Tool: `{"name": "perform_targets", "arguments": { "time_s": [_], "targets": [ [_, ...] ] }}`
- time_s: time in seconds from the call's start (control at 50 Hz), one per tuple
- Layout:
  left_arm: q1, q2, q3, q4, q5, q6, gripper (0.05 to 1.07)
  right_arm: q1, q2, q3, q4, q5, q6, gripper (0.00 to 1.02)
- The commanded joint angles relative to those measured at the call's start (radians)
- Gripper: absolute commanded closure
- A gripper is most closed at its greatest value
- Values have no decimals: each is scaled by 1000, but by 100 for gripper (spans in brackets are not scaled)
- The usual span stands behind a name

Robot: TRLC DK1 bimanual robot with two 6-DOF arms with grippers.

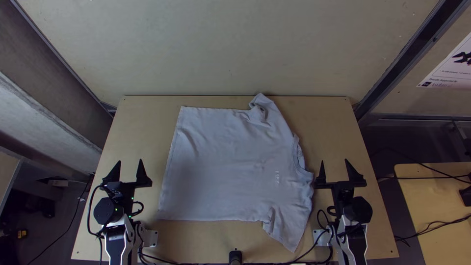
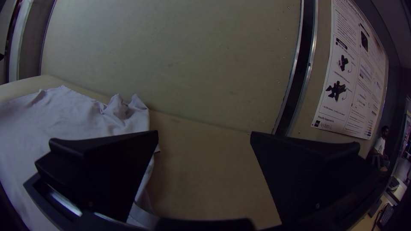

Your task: Fold the t-shirt

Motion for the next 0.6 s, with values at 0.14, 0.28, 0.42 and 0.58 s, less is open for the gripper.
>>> {"name": "perform_targets", "arguments": {
  "time_s": [0.14,0.28,0.42,0.58],
  "targets": [
    [-6,-4,-41,-28,1,-13,10,13,-3,-7,-16,1,13,4],
    [-6,-4,-41,-28,1,-13,10,13,-1,-7,-16,1,14,4],
    [-6,-4,-41,-28,1,-16,10,9,-3,-7,-17,1,34,4],
    [-3,-4,-41,-30,-14,-37,10,-2,-3,-7,-17,1,77,4]
  ]
}}
